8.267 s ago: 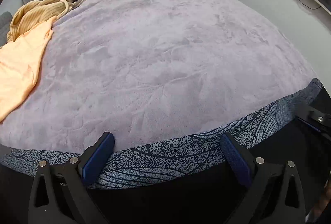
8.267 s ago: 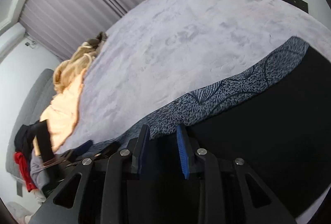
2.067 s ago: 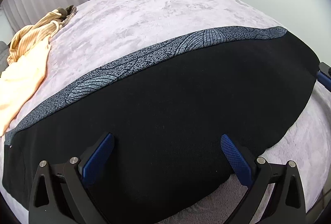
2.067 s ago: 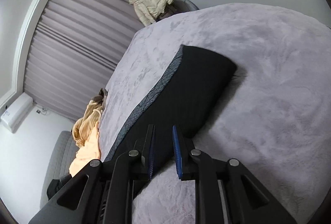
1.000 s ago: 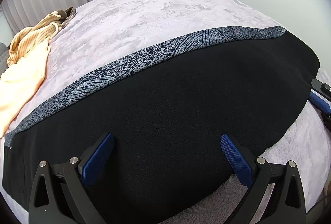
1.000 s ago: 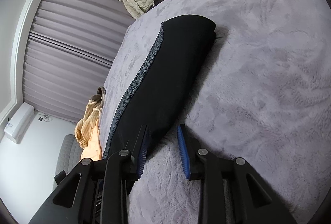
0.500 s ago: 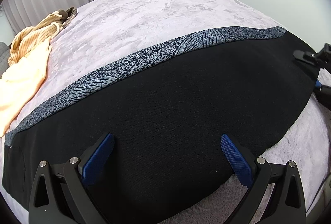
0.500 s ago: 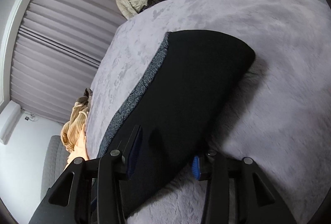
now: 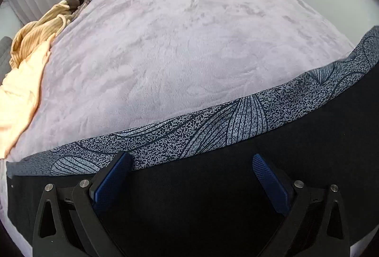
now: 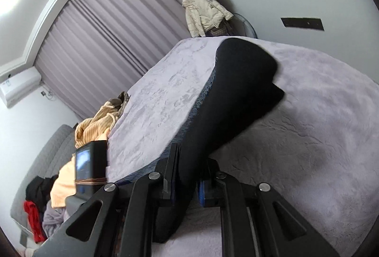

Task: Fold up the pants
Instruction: 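Lift the pants leg with the right gripper and fold it over the pants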

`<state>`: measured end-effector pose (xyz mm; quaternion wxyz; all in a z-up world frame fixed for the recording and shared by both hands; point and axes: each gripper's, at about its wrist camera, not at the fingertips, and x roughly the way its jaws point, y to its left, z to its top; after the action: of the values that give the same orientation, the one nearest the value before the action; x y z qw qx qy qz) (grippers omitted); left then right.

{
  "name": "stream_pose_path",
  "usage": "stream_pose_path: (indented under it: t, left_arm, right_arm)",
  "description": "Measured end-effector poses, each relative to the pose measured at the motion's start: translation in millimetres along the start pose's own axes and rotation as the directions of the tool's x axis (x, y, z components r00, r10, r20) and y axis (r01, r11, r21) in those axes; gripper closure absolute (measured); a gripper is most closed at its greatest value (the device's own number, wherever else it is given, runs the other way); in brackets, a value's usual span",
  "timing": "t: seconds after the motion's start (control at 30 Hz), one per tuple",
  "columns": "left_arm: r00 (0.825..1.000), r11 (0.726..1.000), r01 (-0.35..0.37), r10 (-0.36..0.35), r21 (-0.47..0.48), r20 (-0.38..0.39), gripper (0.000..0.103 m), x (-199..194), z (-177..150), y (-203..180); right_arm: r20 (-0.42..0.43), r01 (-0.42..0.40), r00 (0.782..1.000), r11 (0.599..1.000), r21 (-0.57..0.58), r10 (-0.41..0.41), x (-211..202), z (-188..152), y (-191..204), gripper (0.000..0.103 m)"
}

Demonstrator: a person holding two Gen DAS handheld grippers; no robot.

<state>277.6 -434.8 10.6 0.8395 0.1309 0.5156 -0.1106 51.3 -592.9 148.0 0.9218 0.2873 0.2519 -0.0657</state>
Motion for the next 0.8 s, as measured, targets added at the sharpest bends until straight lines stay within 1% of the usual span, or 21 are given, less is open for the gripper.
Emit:
stream_pose_path:
  t: [0.03,0.1,0.17,0.2,0.27,0.3,0.43,0.5,0.57,0.6,0.67,0.73,0.77,0.8]
  left_arm:
    - [1.0,1.0,0.009,-0.009,0.005,0.013,0.0,-2.5,-0.2,1.5]
    - [0.998,0.998,0.057,-0.057,0.0,0.024,0.0,-12.5,-2.1,10.8]
    - [0.993,0.993,0.113,-0.112,-0.025,0.042,0.0,-23.9,-9.3,28.0]
    - [0.99,0.991,0.13,-0.129,-0.034,0.054,0.0,-30.3,-12.9,39.4]
    - [0.989,0.99,0.134,-0.131,-0.044,0.071,0.0,-41.8,-27.0,60.1]
    - [0.989,0.99,0.134,-0.13,-0.051,0.075,0.0,-45.5,-32.0,77.5]
    - [0.989,0.985,0.124,-0.113,-0.121,0.095,0.0,-64.6,-63.7,136.2]
    - [0.99,0.983,0.075,-0.054,-0.168,0.129,0.0,-78.2,-82.5,172.2]
    - [0.987,0.977,0.022,0.014,-0.214,0.162,0.0,-92.7,-105.4,206.8]
    - [0.986,0.972,0.007,0.033,-0.236,0.166,0.0,-96.6,-114.6,222.5]
    - [0.986,0.962,-0.011,0.055,-0.271,0.155,0.0,-96.4,-131.3,252.0]
    - [0.989,0.957,-0.039,0.077,-0.287,0.125,0.0,-89.7,-147.4,272.3]
    - [0.991,0.954,-0.054,0.088,-0.295,0.103,0.0,-84.8,-154.6,280.0]
    - [0.993,0.951,-0.056,0.085,-0.304,0.083,0.0,-79.8,-161.2,286.4]
  right_arm:
    - [0.006,0.021,1.0,0.998,-0.051,-0.02,-3.1,0.7,12.0,0.088]
    - [0.017,0.06,0.998,0.987,-0.151,-0.058,-8.6,2.2,37.6,0.088]
    - [0.02,0.072,0.997,0.971,-0.229,-0.069,-14.0,2.3,61.7,0.088]
    - [0.019,0.073,0.997,0.961,-0.265,-0.071,-16.1,1.0,74.7,0.088]
    - [0.009,0.06,0.998,0.943,-0.329,-0.061,-18.5,-4.9,101.5,0.088]
    - [0.001,0.054,0.998,0.932,-0.359,-0.057,-19.2,-9.8,114.2,0.088]
    - [-0.042,0.043,0.996,0.865,-0.501,-0.073,-5.4,-38.2,175.0,0.088]
    - [-0.072,0.032,0.993,0.82,-0.572,-0.089,10.3,-60.9,204.5,0.087]
    - [-0.108,0.02,0.987,0.771,-0.636,-0.115,27.3,-90.0,228.5,0.087]
    - [-0.127,0.016,0.983,0.742,-0.67,-0.135,38.0,-106.5,240.5,0.087]
    - [-0.149,0.017,0.97,0.664,-0.748,-0.193,57.7,-144.5,258.9,0.087]
    - [-0.195,-0.004,0.945,0.59,-0.807,-0.261,80.7,-186.5,270.1,0.084]
    - [-0.211,-0.001,0.925,0.552,-0.834,-0.316,93.7,-206.7,271.8,0.083]
    - [-0.182,0.03,0.909,0.495,-0.868,-0.374,102.5,-223.1,271.9,0.082]
